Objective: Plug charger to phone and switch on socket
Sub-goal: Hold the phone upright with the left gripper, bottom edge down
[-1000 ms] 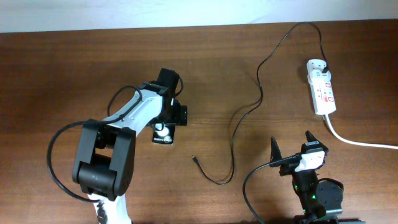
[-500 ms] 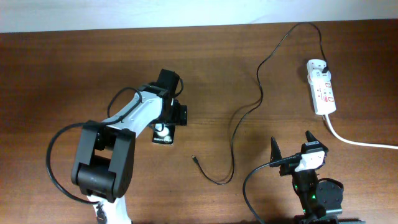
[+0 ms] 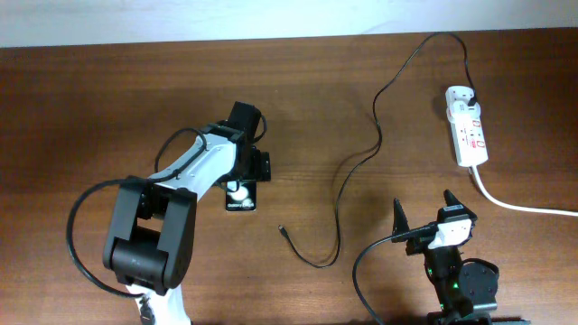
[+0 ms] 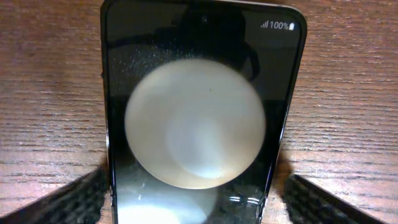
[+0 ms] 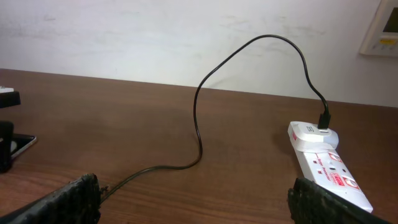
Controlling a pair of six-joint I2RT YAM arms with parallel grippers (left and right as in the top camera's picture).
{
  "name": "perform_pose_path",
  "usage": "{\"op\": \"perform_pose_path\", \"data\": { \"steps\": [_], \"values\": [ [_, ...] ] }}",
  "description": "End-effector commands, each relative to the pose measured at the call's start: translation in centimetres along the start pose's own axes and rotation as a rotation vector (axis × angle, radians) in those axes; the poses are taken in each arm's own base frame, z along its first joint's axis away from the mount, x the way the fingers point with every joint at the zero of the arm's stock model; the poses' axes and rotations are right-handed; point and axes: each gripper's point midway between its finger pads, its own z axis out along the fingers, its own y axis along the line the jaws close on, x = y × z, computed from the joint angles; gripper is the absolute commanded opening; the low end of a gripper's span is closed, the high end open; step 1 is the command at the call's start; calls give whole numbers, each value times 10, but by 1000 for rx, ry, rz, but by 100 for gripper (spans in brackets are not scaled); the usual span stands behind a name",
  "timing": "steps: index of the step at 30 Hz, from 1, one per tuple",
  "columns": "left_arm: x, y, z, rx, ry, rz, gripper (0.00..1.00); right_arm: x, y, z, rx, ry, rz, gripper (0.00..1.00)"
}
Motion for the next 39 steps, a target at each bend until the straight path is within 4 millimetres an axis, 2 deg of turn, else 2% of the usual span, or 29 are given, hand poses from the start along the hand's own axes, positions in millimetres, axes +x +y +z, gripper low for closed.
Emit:
{"op": "perform_pose_path", "data": {
  "steps": [1, 2, 5, 8, 9, 10, 11, 14, 16, 22, 25, 31, 33, 35, 39],
  "values": [
    [17, 8, 14, -31, 53, 19, 84, 2, 1, 0, -3, 1, -4, 99],
    [17, 8, 14, -31, 52, 19, 79, 2, 1, 0, -3, 1, -4, 99],
    [13, 9, 14, -39, 37, 0, 77, 2, 1, 0, -3, 0, -4, 99],
    [11, 18, 13, -90, 18, -38, 80, 2, 1, 0, -3, 1, -4, 99],
    [12, 18, 13, -92, 22, -42, 82, 2, 1, 0, -3, 1, -4, 99],
    [12, 18, 13, -92, 24, -44, 95, 2, 1, 0, -3, 1, -4, 99],
    [13, 19, 13, -93, 26, -43, 99, 2, 1, 0, -3, 1, -4, 99],
    [18, 20, 13, -96, 49, -31, 99, 2, 1, 0, -3, 0, -4, 99],
    [21, 13, 13, -56, 70, 28, 99, 2, 1, 0, -3, 0, -4, 99],
    [31, 17, 12, -67, 112, 93, 99, 2, 1, 0, -3, 0, -4, 99],
    [36, 11, 11, -55, 126, 106, 95, 2, 1, 0, -3, 0, -4, 99],
    [30, 4, 12, -44, 95, 111, 87, 2, 1, 0, -3, 0, -4, 99],
    [30, 4, 12, -44, 95, 111, 89, 2, 1, 0, -3, 1, -4, 99],
    [30, 4, 12, -43, 93, 111, 99, 2, 1, 0, -3, 1, -4, 98],
    [28, 2, 12, -32, 86, 110, 99, 2, 1, 0, -3, 1, -4, 99]
  ]
}}
